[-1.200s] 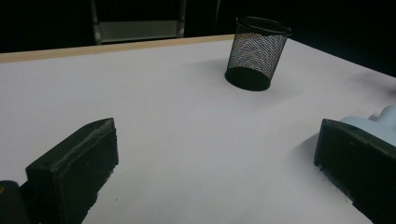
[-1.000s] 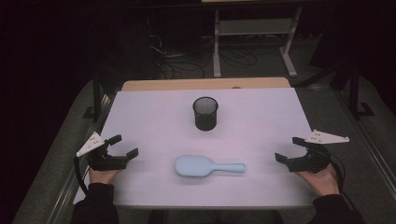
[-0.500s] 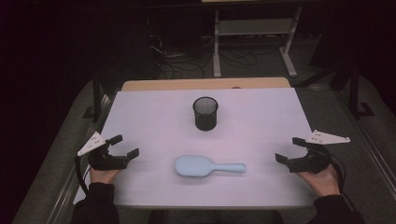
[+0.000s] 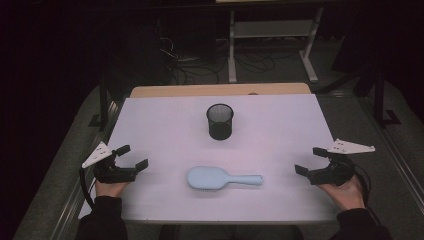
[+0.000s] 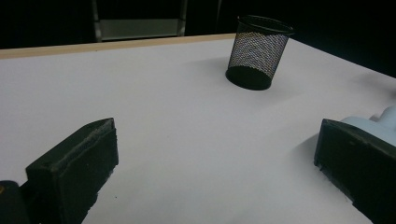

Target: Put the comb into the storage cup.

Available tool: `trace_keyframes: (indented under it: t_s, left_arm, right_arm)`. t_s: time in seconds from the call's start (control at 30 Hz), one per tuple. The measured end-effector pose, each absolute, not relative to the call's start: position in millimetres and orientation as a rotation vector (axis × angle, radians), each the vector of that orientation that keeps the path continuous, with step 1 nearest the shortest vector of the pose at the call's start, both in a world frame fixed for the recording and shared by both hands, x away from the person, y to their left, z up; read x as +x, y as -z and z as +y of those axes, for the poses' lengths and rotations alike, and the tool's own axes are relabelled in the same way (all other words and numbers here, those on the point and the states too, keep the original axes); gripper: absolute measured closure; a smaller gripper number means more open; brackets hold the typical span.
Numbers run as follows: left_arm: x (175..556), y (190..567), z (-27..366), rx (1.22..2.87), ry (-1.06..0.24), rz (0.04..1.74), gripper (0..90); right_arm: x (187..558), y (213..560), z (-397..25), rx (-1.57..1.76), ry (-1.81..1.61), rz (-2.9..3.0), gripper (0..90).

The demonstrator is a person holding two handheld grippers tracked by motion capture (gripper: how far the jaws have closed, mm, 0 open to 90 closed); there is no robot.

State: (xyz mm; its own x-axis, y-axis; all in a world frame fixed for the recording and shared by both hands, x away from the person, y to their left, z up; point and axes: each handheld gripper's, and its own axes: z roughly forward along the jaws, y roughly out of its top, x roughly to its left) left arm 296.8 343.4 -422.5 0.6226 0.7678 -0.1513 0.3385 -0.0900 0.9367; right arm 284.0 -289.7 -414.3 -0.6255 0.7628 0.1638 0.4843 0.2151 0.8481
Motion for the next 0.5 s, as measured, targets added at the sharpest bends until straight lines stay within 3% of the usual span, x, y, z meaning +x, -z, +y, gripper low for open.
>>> trace_keyframes:
  t_s: [0.5]
  left_arm:
    - [297,423,346,1.672,-0.465,0.926,0.0]
  right_arm:
    - [290,381,-277,1.066,-1.308,2.276,0.0]
